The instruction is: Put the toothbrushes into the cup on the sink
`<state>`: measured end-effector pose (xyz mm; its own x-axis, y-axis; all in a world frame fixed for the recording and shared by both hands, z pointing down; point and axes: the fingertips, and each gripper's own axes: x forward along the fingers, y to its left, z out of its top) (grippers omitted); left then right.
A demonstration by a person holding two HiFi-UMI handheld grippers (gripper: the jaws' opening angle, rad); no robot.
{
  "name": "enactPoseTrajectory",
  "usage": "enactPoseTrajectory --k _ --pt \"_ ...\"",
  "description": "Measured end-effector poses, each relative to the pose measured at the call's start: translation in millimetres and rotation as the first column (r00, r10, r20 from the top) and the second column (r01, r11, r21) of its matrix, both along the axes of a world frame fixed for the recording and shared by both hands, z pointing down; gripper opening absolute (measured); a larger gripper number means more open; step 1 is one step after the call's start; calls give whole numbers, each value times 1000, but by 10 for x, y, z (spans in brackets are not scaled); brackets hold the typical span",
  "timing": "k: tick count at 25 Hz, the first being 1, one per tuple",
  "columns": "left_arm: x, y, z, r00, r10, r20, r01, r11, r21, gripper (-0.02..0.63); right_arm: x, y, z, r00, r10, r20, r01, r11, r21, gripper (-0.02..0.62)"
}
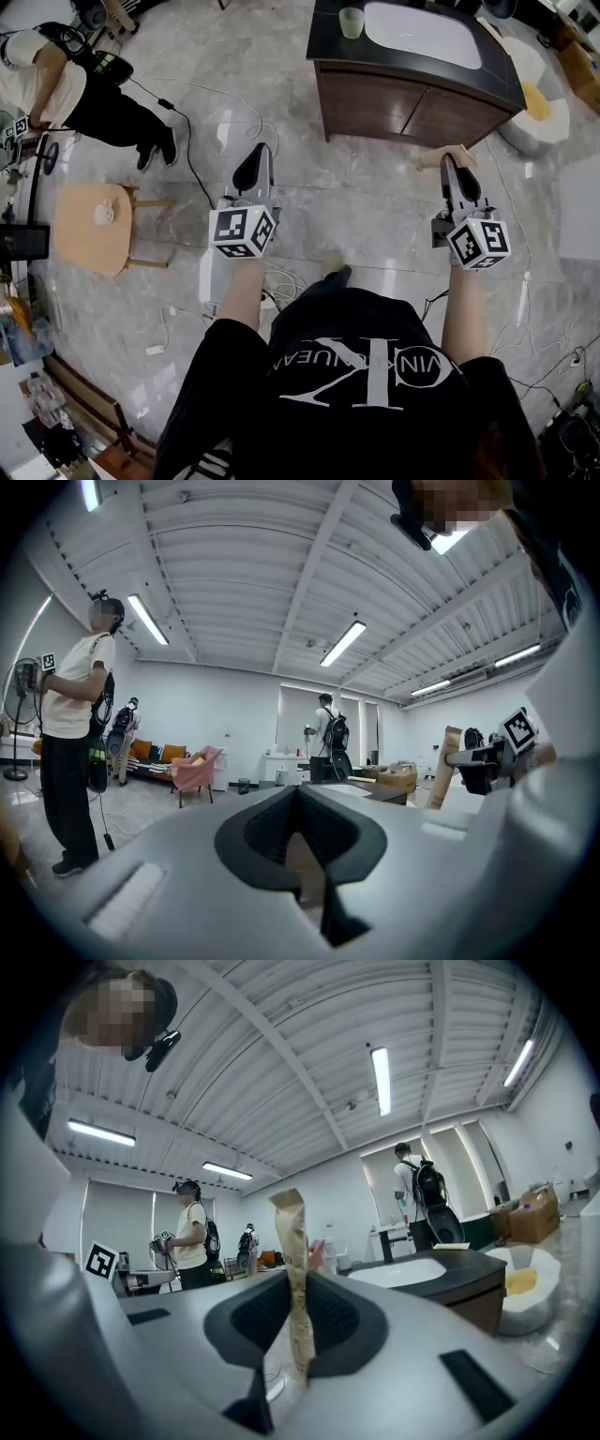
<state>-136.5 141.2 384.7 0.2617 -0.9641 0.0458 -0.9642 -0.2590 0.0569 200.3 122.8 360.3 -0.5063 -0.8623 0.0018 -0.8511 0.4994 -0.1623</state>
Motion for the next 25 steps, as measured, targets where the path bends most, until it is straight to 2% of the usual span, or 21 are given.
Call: enactPoseTrajectory --k 5,11,18,25 --pt "-111 -336 89 999 47 -8 -47 999 -12 11 -124 -247 2 999 44 6 -44 999 2 57" --pt "-124 -521 131 996 80 -23 -81 997 -7 11 -230 -379 24 999 47 -13 -48 999 -13 57" --pt "-140 -802 243 995 90 -44 -92 995 -32 11 -234 -676 29 998 56 -25 -57 998 -22 57" --pt "-333 -1284 282 997 57 -45 -59 997 -47 11 -383 -1270 65 999 34 -8 -34 999 -31 57"
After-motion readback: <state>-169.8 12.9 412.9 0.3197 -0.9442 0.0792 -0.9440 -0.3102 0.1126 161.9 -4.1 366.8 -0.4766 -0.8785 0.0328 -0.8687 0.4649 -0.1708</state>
